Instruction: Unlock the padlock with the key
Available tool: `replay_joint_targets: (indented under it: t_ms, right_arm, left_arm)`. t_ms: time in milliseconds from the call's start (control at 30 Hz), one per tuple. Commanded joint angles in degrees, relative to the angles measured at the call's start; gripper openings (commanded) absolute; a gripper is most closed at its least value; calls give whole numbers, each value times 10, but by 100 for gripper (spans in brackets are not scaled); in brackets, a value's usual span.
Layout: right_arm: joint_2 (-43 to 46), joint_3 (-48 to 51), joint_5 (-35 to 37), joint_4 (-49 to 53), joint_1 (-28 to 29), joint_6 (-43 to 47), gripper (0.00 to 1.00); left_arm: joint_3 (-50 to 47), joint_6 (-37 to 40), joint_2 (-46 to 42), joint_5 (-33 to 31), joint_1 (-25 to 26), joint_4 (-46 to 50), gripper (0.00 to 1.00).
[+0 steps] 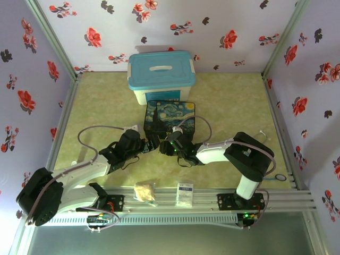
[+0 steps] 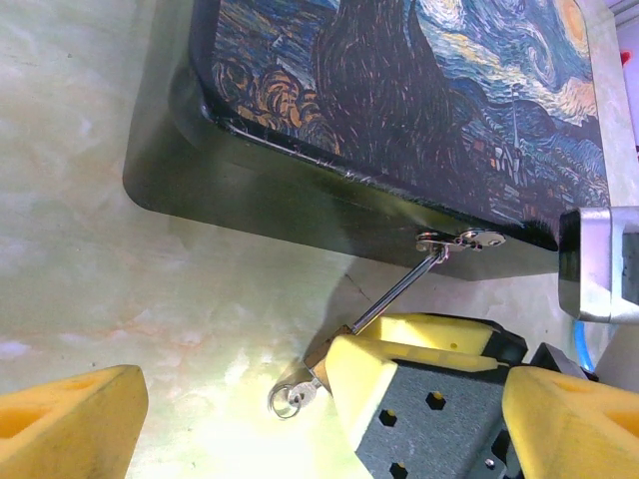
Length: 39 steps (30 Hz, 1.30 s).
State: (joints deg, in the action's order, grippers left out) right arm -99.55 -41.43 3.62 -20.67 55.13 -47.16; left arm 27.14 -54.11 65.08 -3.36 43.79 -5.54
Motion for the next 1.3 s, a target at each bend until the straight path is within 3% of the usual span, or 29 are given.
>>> replay_joint_targets:
  t_ms: [0, 500, 867, 1267]
  right_arm:
    - [-28, -9, -5, 48, 3, -15, 44]
    - [-50, -27, -10, 108, 6, -40, 27]
    - [-34, 44, -40, -22, -7, -86, 6]
    - [-40, 134, -34, -231, -27, -163, 0]
  left_arm:
    - [-3, -8, 4, -2, -5, -6, 92]
    - [-4, -13, 4, -6, -5, -4, 93]
    - [31, 18, 27, -6, -7, 1, 93]
    - [87, 81, 27, -40, -34, 29, 93]
